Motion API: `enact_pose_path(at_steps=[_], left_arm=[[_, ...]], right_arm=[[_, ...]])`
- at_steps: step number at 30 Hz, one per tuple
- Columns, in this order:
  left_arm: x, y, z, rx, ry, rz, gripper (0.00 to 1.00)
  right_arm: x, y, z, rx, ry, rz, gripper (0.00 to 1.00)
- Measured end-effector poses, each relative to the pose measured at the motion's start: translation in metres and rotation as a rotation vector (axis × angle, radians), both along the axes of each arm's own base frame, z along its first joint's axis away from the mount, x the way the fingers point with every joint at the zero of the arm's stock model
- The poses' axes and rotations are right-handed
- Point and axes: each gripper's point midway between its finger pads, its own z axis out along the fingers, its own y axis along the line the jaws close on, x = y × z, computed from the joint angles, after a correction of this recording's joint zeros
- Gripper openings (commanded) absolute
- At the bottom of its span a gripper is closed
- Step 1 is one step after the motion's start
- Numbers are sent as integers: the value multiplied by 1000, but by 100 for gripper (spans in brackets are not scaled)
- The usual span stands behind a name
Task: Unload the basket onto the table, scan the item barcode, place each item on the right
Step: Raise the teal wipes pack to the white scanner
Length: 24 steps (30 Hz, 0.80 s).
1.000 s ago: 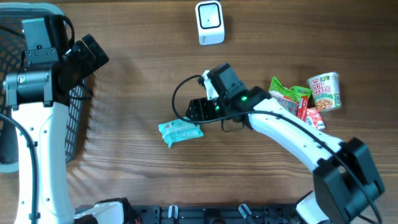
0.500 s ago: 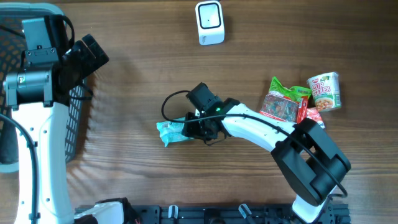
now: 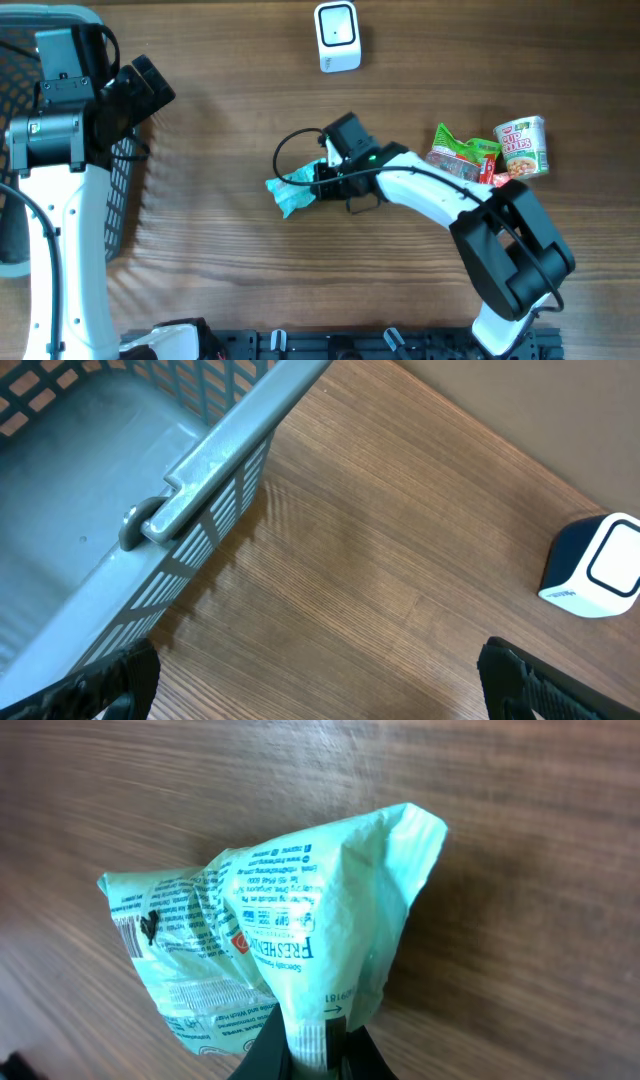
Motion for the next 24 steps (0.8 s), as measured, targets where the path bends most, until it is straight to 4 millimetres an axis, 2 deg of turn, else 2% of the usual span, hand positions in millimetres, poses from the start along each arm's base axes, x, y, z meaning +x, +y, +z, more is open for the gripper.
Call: enact_pose_path(at_steps=[3, 4, 5, 8, 9, 11, 15, 18, 19, 20, 22, 24], left_arm=[[0, 0, 0, 0, 0, 0, 100], [0, 0, 0, 0, 0, 0, 100], [0, 0, 0, 0, 0, 0, 100], [0, 0, 0, 0, 1, 0, 100], [0, 0, 0, 0, 0, 0, 100], [0, 0, 0, 0, 0, 0, 100], [0, 0, 0, 0, 0, 0, 100], [0, 0, 0, 0, 0, 0, 100], [0, 0, 0, 0, 0, 0, 100], [1, 0, 0, 0, -3, 0, 100], [0, 0, 0, -1, -1, -1, 100], [0, 0, 0, 0, 1, 0, 100]], right_arm=[[4, 2, 11, 65, -34, 78, 4], [5, -1, 21, 80, -65, 104, 4], [7, -6, 37, 90, -114, 139, 4], [13, -28, 104, 94, -317, 198, 4], [12, -37, 119, 79, -369, 213, 4], [12, -52, 137, 44, -458, 259, 5], [21, -71, 142, 7, -486, 224, 4], [22, -97, 131, -135, -439, 170, 4], [23, -104, 138, -179, -429, 158, 4], [27, -107, 151, -201, -444, 146, 4], [47, -111, 216, -231, -546, 99, 4], [53, -116, 254, -262, -571, 82, 4]])
